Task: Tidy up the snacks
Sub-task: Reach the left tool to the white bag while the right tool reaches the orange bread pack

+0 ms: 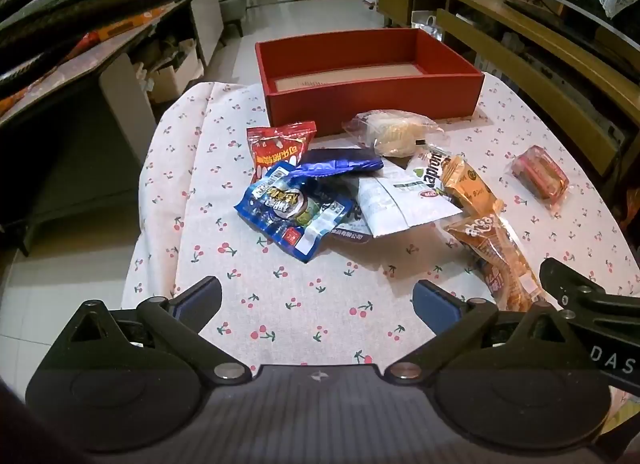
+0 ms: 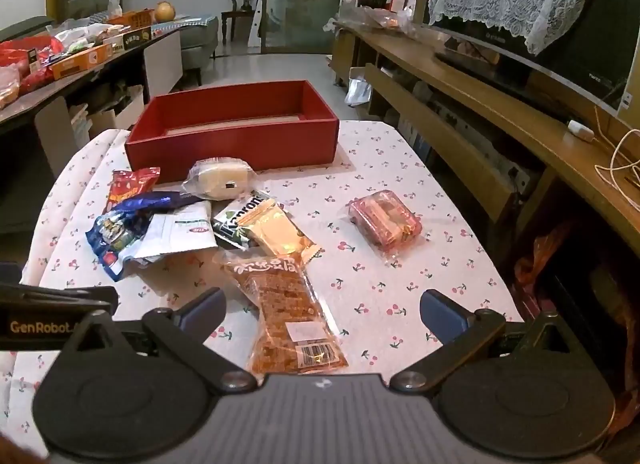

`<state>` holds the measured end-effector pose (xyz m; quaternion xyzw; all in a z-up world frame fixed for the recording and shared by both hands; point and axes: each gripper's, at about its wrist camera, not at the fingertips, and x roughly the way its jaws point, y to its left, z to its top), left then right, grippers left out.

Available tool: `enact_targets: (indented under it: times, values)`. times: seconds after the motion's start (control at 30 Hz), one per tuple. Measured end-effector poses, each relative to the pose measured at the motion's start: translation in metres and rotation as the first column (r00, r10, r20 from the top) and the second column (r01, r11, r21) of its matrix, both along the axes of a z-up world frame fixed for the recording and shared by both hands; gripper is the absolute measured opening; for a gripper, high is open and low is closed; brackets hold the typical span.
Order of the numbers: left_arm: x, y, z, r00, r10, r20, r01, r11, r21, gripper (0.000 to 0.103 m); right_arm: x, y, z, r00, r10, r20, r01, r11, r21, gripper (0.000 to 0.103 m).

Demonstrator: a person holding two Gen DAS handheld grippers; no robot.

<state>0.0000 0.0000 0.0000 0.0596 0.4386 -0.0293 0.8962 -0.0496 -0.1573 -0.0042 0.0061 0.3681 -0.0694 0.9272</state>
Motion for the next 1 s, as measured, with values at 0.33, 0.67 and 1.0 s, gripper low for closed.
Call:
enact_targets:
  times: [0.33, 0.67, 1.0]
  values:
    - [0.0, -0.001, -0.005, 1.0, -0.004, -0.005, 0.004, 1.0, 0.0, 0.102, 0.004, -0.001, -0.004, 0.999, 0.015, -0.033, -0.014, 1.0, 0.025, 0.095]
    - [0.006, -0.002, -0.006, 1.0, -0.023, 0.012, 0.023, 1.0, -0.008, 0.102, 0.017, -0.005, -0.005, 0.996, 0.071, -0.054, -0.067, 0.996, 0.062, 0.091]
    - [0.018, 0.006, -0.008, 0.999, -0.019, -0.033, 0.018, 1.0, -0.026, 0.102, 0.064, -0.009, -0.012, 0.97, 0.2, -0.14, -0.179, 0.973, 0.147, 0.081]
